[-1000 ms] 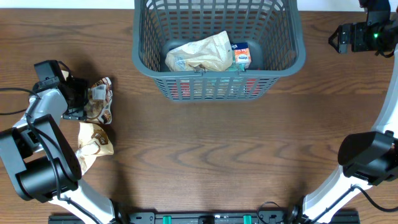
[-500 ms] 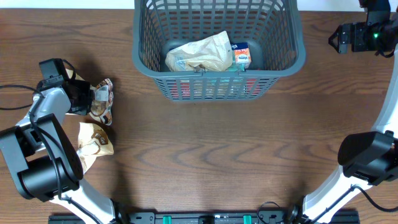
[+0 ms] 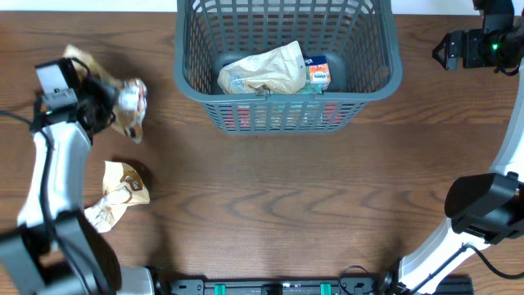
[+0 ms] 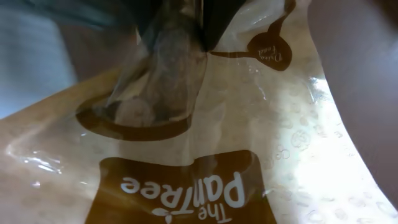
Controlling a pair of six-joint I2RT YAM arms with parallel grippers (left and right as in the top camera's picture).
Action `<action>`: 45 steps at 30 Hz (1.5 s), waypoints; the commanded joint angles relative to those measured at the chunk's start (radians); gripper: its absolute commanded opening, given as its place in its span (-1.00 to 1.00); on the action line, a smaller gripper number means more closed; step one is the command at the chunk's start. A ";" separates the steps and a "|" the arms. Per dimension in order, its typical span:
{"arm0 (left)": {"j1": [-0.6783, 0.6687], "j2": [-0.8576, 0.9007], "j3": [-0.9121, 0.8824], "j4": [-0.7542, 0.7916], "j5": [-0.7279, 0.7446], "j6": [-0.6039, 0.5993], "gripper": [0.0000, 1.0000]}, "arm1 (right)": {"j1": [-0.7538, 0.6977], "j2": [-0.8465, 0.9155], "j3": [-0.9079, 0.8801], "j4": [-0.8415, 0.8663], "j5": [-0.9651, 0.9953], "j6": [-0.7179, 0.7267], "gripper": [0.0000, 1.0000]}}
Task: Pack container
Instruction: 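Carry the second bread bag with the left gripper into the basket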
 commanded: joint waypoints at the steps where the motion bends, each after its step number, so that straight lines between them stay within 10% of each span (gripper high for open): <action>1: -0.043 -0.123 0.065 0.005 -0.008 0.212 -0.89 | 0.010 -0.015 -0.002 0.000 -0.015 -0.013 0.98; 15: -0.422 -0.357 0.126 0.181 -0.006 0.956 -0.89 | 0.010 -0.015 -0.002 -0.004 -0.023 -0.013 0.99; 30: -0.580 -0.136 0.354 0.306 -0.006 1.000 -0.89 | 0.010 -0.015 -0.002 -0.003 -0.022 -0.013 0.99; 45: -0.620 0.151 0.559 -0.201 0.075 1.175 -0.88 | 0.010 -0.015 -0.002 0.000 -0.022 -0.021 0.96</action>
